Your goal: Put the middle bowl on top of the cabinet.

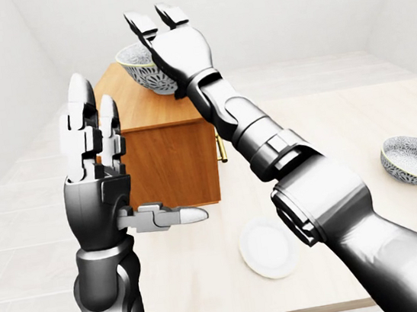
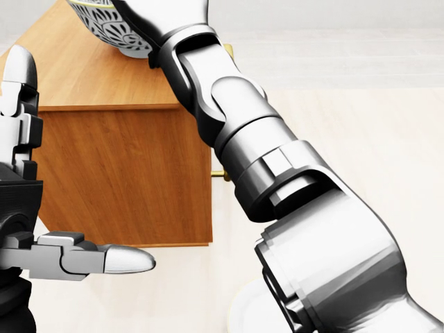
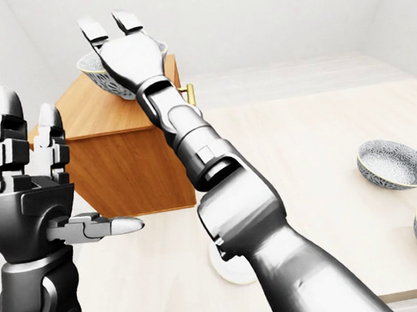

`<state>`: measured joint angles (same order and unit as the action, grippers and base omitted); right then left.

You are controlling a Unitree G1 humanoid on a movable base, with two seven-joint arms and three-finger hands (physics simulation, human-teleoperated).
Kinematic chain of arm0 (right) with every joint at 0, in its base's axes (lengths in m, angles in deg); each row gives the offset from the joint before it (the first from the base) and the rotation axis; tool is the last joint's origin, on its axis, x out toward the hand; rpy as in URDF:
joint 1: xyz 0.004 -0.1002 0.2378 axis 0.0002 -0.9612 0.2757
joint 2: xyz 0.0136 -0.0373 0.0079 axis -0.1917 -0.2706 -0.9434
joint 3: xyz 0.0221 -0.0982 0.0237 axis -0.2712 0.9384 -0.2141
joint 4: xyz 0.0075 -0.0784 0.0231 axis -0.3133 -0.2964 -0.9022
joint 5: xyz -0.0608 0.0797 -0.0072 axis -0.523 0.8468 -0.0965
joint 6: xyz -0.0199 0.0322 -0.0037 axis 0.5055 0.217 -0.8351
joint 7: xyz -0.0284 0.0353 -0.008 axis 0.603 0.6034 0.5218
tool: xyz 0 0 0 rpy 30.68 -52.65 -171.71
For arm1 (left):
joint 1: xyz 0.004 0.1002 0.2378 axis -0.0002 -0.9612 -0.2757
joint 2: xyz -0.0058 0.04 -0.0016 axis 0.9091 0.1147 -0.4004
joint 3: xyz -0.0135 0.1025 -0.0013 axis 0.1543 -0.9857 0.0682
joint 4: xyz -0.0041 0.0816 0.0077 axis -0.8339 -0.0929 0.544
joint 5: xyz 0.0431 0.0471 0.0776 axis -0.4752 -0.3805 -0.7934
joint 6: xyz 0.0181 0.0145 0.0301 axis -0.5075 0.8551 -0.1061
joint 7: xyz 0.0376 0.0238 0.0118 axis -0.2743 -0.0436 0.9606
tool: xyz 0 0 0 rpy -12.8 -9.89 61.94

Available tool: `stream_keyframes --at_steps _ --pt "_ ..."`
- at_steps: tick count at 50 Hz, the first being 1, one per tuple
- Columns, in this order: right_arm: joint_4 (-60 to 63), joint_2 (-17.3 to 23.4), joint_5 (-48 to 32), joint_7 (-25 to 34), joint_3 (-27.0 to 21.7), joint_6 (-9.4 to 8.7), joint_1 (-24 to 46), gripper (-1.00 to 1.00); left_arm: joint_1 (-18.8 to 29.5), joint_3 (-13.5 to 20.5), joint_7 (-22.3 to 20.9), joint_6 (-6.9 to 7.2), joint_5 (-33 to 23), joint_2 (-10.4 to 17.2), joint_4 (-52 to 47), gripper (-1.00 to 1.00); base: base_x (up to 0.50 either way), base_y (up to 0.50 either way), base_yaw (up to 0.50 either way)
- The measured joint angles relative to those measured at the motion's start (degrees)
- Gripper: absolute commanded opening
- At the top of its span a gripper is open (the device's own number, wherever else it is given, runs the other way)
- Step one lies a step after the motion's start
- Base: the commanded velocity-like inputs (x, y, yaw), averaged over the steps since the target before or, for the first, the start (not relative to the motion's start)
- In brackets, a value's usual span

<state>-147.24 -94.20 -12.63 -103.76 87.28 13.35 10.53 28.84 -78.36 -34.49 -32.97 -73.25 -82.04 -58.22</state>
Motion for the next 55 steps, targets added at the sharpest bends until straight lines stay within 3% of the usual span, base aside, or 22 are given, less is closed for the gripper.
stream_keyframes --at_steps 28,54,55 --pt "1.2 3.1 1.2 2.0 -0.2 0.0 3.4 0.85 -0.2 -0.3 -0.2 0.0 -0.4 -0.1 0.5 1.0 0.0 0.0 0.0" --pt "9.9 7.8 -0.3 9.1 0.7 0.0 -0.2 0.98 -0.4 -0.5 -0.4 0.0 -1.0 -0.1 1.4 1.0 0.0 0.0 0.0" --pt "10.5 8.0 -0.4 9.6 0.7 0.0 -0.4 0.9 -0.5 -0.5 -0.4 0.0 -1.0 -0.1 1.4 1.0 0.0 0.0 0.0"
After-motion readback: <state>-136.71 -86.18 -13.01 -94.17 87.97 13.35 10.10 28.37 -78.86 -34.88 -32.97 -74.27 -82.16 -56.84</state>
